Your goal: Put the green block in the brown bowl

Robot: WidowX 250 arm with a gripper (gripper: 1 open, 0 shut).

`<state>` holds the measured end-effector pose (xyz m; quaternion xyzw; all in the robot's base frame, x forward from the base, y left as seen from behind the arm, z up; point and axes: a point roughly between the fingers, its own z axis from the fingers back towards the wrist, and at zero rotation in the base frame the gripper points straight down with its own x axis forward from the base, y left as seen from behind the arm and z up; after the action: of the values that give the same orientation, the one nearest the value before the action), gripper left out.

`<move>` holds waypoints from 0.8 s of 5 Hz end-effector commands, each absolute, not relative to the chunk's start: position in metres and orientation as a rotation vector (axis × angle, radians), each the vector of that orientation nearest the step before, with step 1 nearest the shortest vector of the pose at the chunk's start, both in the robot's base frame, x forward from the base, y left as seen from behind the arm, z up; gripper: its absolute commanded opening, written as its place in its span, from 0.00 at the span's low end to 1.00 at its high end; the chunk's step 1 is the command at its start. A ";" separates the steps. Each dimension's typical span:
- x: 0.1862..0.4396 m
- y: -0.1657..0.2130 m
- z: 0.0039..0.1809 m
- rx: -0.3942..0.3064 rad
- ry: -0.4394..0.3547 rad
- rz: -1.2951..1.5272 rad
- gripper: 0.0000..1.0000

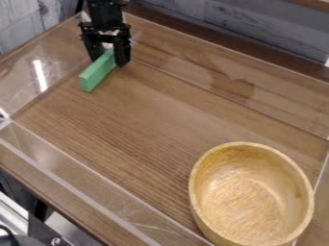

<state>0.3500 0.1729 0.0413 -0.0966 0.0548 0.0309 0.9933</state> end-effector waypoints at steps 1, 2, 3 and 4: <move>0.358 0.172 0.064 -0.173 0.066 0.058 1.00; 0.357 0.170 0.066 -0.181 0.079 0.063 1.00; 0.356 0.167 0.067 -0.189 0.091 0.068 1.00; 0.354 0.164 0.069 -0.195 0.100 0.072 1.00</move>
<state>0.3437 0.1635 0.0438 -0.1142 0.0833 0.0437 0.9890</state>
